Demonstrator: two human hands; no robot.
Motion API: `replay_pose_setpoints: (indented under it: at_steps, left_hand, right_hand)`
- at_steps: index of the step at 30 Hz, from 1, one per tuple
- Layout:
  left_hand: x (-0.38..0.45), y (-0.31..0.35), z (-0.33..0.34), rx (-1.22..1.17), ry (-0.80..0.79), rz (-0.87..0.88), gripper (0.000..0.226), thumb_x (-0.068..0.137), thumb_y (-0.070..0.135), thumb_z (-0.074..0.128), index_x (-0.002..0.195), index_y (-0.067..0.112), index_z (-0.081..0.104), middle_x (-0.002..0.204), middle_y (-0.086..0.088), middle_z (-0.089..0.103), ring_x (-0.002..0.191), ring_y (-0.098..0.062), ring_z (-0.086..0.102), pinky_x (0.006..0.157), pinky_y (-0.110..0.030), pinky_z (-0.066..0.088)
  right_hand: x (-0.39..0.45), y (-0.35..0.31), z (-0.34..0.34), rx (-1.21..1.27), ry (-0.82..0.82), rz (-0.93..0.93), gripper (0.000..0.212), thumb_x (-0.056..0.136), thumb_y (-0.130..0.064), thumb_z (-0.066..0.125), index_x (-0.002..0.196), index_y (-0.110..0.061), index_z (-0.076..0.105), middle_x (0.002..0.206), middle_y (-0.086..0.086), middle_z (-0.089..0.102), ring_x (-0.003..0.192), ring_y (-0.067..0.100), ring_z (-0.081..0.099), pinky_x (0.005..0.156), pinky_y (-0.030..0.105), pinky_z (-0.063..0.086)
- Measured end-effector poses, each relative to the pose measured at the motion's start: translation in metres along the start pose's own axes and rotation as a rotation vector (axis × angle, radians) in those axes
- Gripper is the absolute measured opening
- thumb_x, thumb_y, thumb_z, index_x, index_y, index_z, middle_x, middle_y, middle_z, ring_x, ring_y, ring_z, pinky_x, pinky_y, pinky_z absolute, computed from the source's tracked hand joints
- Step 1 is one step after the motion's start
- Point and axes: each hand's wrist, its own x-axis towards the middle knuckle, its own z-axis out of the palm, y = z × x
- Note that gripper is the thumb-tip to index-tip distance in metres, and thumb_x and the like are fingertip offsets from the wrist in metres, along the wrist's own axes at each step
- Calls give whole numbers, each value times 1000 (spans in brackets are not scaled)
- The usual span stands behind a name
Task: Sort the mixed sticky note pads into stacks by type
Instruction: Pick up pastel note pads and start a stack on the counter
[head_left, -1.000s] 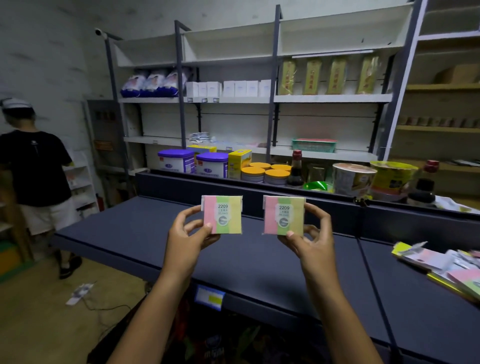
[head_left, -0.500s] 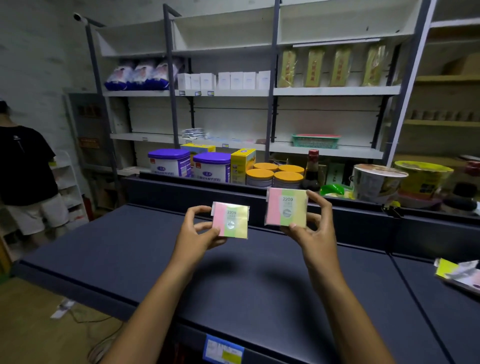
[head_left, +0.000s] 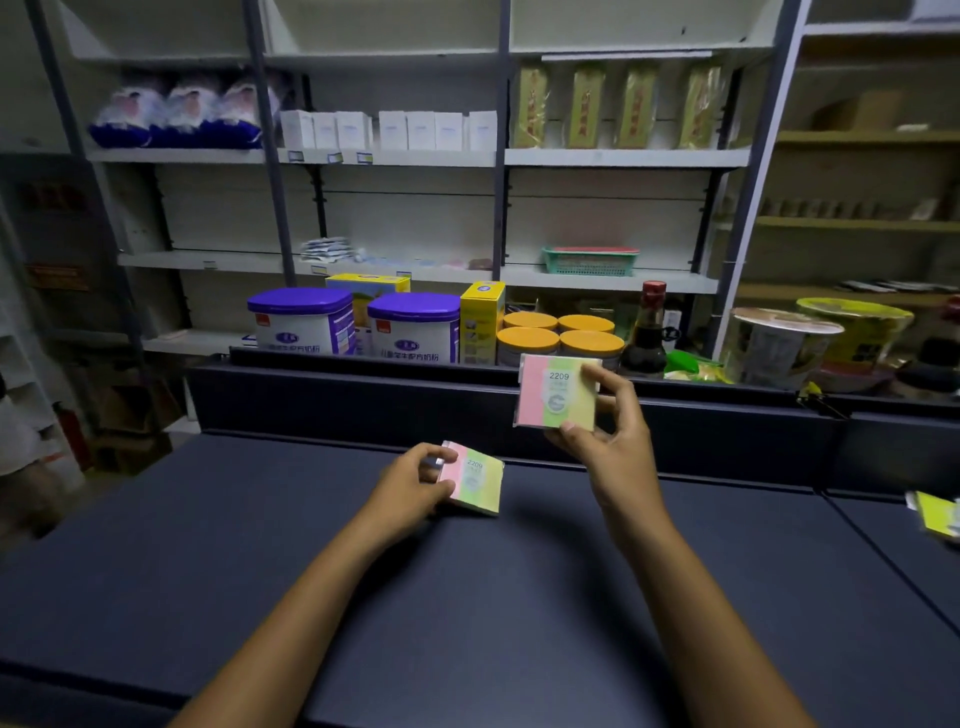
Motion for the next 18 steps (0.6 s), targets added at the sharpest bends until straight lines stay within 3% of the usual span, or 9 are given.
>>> replay_pose_setpoints:
  at_steps: [3,7,9,13,18]
  left_hand:
    - [11,-11,-1,118,-19,43,28,90,7,64,116,17,63,92,-2,64,88,-17,61,82,-29,50]
    - [16,-19,3,244,-26,107,27,94,22,61,121,23,59,87,9,57,81,-7,55,73,-19,41]
    - [16,-23,4,344,-30,171,28,96,28,56,124,25,56,88,10,53,87,-10,51,76,-22,40]
    - [18,-28,3,519,-22,217,32,99,36,49,130,28,51,114,2,51,115,-17,44,100,-32,41]
    - [18,-29,2,663,-31,217,33,99,44,45,129,32,50,119,2,45,117,-17,42,97,-35,45]
  right_hand:
    - [11,2,12,-28,-10,0,58,89,10,59,129,-33,52,121,1,58,100,13,71,76,28,61]
    - [17,8,22,-40,-61,7,57,90,11,59,133,-25,51,119,2,58,98,12,71,76,26,60]
    - [15,16,25,-63,-86,18,56,90,8,61,134,-26,51,119,3,59,100,12,70,79,30,61]
    - [16,27,24,-150,-95,26,53,89,1,66,131,-30,54,118,5,63,103,17,68,88,40,59]
    - [18,39,21,-217,-130,49,49,88,-8,71,125,-37,57,115,-2,66,104,14,66,87,36,60]
